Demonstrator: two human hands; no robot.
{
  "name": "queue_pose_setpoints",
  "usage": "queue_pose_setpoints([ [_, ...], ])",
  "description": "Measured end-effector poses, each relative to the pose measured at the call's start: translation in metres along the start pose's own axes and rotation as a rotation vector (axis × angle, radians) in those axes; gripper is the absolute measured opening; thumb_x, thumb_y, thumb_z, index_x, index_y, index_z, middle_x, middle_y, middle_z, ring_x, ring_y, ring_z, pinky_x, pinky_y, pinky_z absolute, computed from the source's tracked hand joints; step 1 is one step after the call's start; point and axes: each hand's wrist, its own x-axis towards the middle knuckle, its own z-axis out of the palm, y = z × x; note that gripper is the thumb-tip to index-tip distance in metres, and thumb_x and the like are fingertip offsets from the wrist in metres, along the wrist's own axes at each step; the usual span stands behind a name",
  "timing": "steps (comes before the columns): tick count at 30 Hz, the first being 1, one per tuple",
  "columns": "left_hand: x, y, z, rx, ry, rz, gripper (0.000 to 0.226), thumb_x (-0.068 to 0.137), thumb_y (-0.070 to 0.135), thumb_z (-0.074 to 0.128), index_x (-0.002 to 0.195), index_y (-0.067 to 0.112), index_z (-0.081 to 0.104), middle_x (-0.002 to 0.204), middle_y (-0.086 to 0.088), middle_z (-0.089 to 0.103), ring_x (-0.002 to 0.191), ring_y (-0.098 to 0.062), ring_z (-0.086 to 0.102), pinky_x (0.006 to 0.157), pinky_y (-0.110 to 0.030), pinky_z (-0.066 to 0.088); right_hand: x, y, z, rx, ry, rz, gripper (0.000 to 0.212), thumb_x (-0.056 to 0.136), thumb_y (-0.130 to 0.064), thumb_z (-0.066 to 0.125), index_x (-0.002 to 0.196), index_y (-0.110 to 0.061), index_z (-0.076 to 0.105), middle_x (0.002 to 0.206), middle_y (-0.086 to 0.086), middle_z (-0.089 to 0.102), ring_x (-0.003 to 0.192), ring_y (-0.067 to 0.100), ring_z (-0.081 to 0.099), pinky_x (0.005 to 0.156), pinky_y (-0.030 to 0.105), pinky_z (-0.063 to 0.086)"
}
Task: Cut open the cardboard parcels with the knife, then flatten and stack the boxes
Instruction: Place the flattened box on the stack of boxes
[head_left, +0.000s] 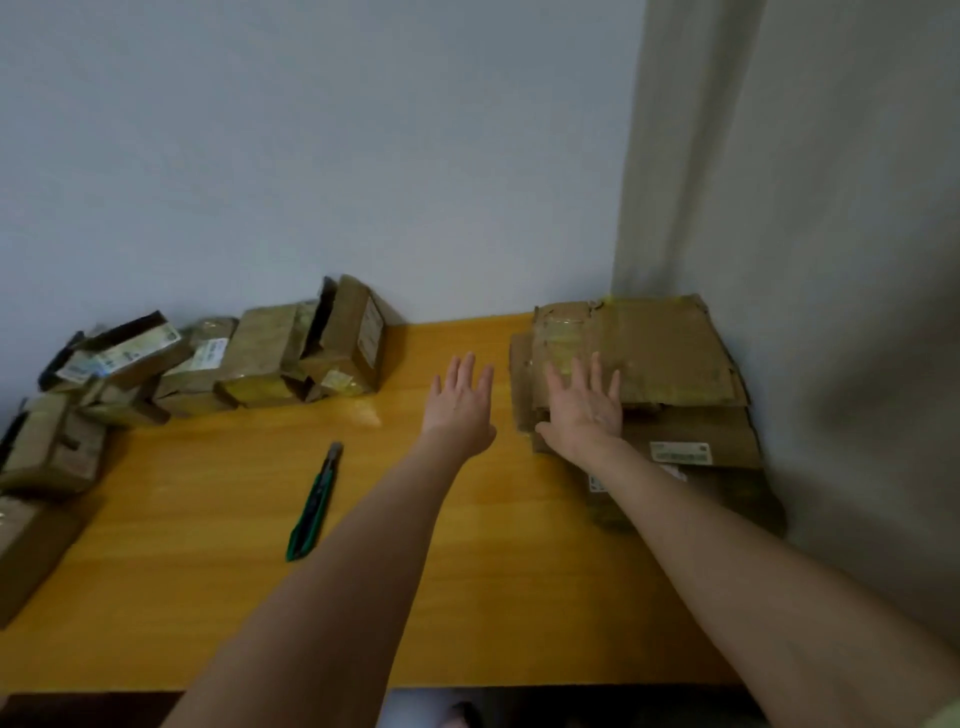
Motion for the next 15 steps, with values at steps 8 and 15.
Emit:
queue_pose_setpoints([
  [8, -0.059, -0.103, 0.024, -0.02, 0.012, -0.053, 0.081, 0.096, 0.035, 0.055, 0.155, 0.017, 0.003, 0.162, -0.008, -0.009, 0.149, -0.027, -0.006, 0.121, -0.045, 0.011, -0.022, -0.113, 0.012, -0.047, 0.013, -0.049, 0.075, 0.095, -0.03, 0.052, 0.154, -0.024, 0.007, 0.161, 0.01, -0.003, 0.147, 0.036, -0.012, 0.118, 0.053, -0.003],
  [15, -0.126, -0.243, 0.069, -0.065, -0.001, -0.115, 0.082, 0.094, 0.033, 0.057, 0.154, 0.017, 0.005, 0.162, -0.01, -0.008, 0.149, -0.028, -0.006, 0.12, -0.046, 0.011, -0.059, -0.269, 0.047, 0.002, 0.017, -0.125, 0.074, 0.094, -0.033, 0.054, 0.153, -0.022, 0.011, 0.161, 0.01, 0.002, 0.147, 0.035, -0.011, 0.119, 0.051, 0.001],
])
